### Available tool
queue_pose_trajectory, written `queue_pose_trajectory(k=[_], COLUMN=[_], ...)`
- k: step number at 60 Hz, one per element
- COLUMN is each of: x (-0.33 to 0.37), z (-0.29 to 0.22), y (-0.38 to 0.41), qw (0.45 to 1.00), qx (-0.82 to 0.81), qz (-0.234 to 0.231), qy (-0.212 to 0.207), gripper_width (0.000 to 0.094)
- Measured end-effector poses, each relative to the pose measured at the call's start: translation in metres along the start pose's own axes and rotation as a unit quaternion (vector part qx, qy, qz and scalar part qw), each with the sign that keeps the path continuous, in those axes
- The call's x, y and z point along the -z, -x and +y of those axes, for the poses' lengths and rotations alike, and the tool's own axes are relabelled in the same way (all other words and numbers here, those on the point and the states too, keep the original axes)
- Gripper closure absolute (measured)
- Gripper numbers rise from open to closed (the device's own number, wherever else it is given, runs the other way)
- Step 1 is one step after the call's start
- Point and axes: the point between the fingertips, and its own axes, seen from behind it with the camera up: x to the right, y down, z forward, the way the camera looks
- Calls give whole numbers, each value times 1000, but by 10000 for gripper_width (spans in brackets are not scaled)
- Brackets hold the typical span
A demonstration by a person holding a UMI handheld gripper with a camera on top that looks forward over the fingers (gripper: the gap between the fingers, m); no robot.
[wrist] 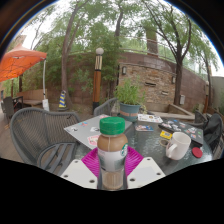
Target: Pour water
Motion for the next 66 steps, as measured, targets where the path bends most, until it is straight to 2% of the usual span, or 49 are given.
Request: queue_pose_trajectory(k=[3,9,12,16,18,23,33,40,42,46,50,54,59,60,63,64,66], x=[2,-2,-2,-7,-17,-28,-51,-49,-36,-49,-42,-43,-35,-35,-28,-46,-41], z=[-13,-52,-83,-101,-92,-89,-74,-74,-78,-78,-99,-96,-111,-94,-94,-113,-114], y=[-2,-28,-48,-72,-83,-114,-156,-169,-161,-172,-172,-193,-188,-198,-203,-194,-196], qw=[1000,997,991,966,950,882,700,562,536,480,438,385,357,346,334,339,335], qx=[-18,-73,-131,-255,-305,-464,-702,-811,-830,-861,-884,-905,-917,-920,-925,-925,-926], qz=[-14,-21,-17,-38,-49,-78,-130,-163,-155,-166,-164,-176,-164,-172,-166,-156,-153], qy=[6,-15,-31,-31,-37,-13,11,3,-2,-14,-28,-43,-65,-66,-76,-79,-82], gripper_width=[654,654,653,652,652,653,654,656,656,655,656,655,656,655,654,655,656])
